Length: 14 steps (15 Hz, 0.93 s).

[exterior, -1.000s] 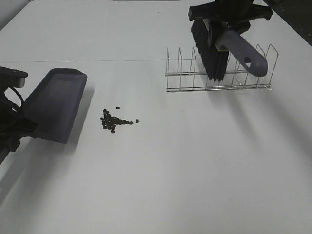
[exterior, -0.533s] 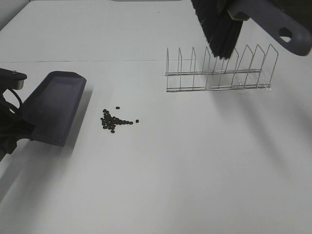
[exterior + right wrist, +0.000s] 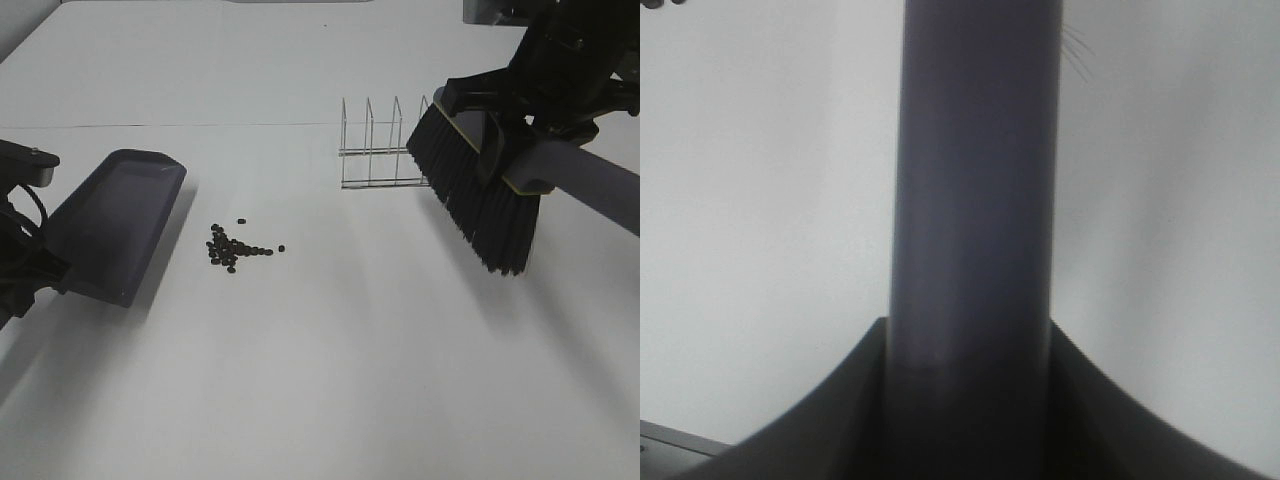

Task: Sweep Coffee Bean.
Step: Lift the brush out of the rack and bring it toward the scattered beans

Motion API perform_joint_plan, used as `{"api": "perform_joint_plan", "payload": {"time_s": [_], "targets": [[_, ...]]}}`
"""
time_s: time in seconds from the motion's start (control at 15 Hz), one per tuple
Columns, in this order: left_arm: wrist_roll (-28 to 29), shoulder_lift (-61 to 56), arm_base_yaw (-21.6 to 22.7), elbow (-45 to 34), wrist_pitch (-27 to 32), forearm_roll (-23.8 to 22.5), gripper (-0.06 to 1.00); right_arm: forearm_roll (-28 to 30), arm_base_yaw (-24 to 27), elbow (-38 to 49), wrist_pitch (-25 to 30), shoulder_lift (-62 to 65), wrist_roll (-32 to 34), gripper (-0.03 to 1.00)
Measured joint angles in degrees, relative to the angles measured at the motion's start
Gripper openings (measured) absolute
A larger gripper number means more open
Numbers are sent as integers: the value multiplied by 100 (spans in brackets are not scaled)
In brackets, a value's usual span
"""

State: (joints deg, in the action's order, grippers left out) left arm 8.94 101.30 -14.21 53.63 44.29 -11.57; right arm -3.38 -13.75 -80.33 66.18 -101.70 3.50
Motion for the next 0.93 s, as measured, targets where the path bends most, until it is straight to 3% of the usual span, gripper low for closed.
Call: {"api": "perform_joint_plan", "payload": {"time_s": [0.13,0.33,0.6,0.67,0.93], "targets": [[-69,481,0,275,160,-34,33,900,-504,-97,-97,-390,487,35],[-155,871,0,825,498,-40,33,1478,-1100,-424,-103,-854,831,35],[-246,1106,0,1112,613,-40,33,1530,-1553,-1129,-86,-1673,911,35],[-298,1220,0,1112,625,-40,33,1530,-1662,-1719,97,-2200,917,35],[-298,1324,-223,1123,607,-40,33,1490,-1799,-2727,309,-3100,905,35]]}}
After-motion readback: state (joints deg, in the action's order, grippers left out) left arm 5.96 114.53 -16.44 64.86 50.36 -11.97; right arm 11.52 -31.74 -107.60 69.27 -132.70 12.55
